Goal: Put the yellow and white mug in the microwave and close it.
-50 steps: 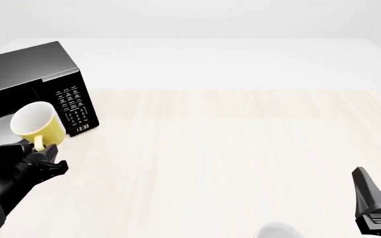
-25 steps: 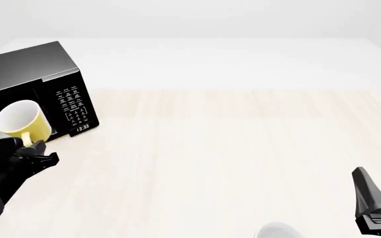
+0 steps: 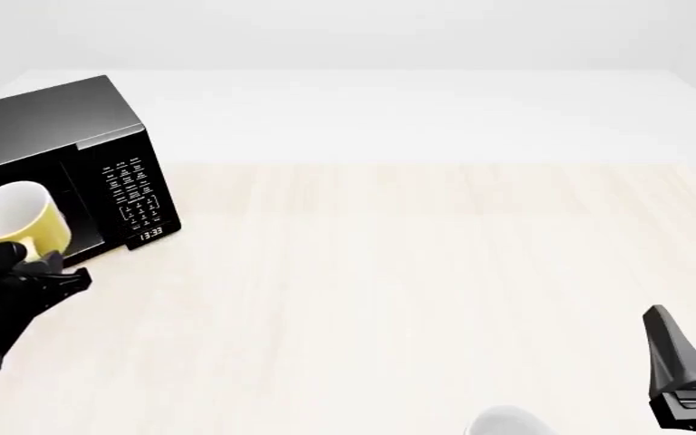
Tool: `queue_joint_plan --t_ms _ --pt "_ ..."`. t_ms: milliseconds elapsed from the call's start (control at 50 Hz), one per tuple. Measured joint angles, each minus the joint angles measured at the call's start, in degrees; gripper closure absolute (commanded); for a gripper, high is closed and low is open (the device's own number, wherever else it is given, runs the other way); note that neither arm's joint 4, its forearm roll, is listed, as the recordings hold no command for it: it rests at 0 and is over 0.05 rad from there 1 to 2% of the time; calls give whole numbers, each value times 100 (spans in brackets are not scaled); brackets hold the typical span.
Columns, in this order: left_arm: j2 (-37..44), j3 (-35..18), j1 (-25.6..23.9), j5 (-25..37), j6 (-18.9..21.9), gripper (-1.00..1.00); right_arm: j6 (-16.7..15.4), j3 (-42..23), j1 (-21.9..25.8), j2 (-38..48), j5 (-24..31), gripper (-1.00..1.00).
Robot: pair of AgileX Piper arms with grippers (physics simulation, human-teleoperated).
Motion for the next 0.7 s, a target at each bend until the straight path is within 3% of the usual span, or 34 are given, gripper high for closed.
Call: queue_joint_plan --t_ms 700 --pt "1073 -358 338 -537 191 100 0 0 0 0 0 -100"
